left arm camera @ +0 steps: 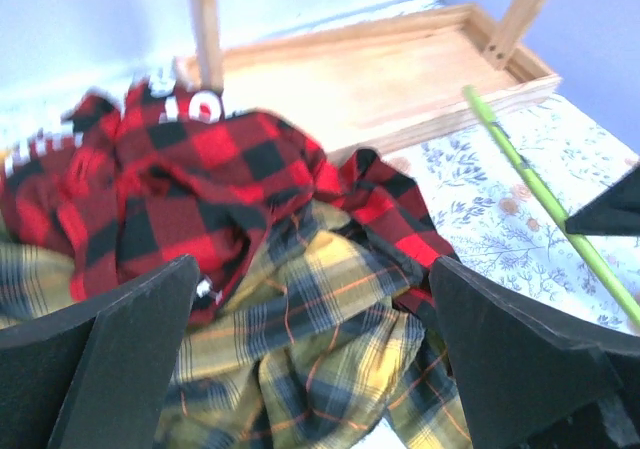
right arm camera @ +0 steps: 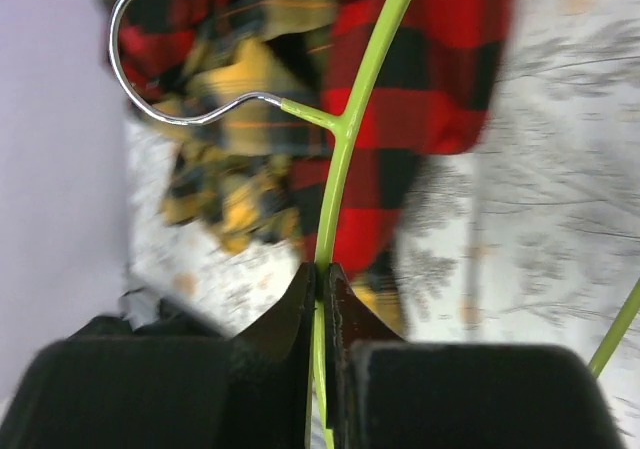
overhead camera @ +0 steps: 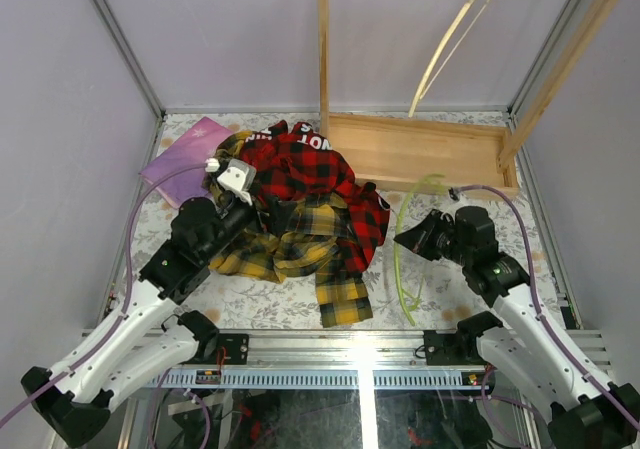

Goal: Place the shirt on the hanger
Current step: Adjust the hanger.

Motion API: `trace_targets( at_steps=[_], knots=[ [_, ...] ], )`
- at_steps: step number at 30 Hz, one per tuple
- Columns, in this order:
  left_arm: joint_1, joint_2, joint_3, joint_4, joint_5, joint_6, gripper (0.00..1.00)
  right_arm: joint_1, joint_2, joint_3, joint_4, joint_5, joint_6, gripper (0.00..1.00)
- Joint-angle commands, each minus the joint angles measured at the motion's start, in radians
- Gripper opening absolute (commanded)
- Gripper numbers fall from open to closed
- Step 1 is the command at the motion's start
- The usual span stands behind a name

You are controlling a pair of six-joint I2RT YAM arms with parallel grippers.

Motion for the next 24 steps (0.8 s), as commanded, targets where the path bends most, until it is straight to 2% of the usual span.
trace_targets(
  at_steps=[1, 3, 5, 10, 15, 19, 24],
  knots=[
    [0.005, -0.028, -0.009, 0.210, 0.268, 0.350, 1.00, 0.004, 0.020, 0.105, 0.236, -0.368, 0.106, 0.00],
    [0.005, -0.026, -0.012, 0.233, 0.371, 0.462, 0.98, 0.004, 0.044, 0.129, 0.324, -0.466, 0.159, 0.00],
    [0.003, -0.014, -0.014, 0.272, 0.441, 0.511, 0.98, 0.007, 0.065, 0.153, 0.417, -0.545, 0.220, 0.00],
    [-0.032, 0.070, 0.013, 0.362, 0.531, 0.640, 0.95, 0.024, 0.127, 0.205, 0.600, -0.675, 0.346, 0.00],
    [-0.102, 0.170, 0.043, 0.503, 0.451, 0.792, 0.94, 0.065, 0.168, 0.222, 0.769, -0.712, 0.484, 0.00],
    [-0.143, 0.232, 0.075, 0.552, 0.434, 0.926, 0.92, 0.100, 0.193, 0.217, 0.905, -0.710, 0.600, 0.00],
    [-0.173, 0.290, 0.110, 0.624, 0.409, 0.972, 0.87, 0.141, 0.214, 0.219, 0.945, -0.685, 0.653, 0.00]
  ],
)
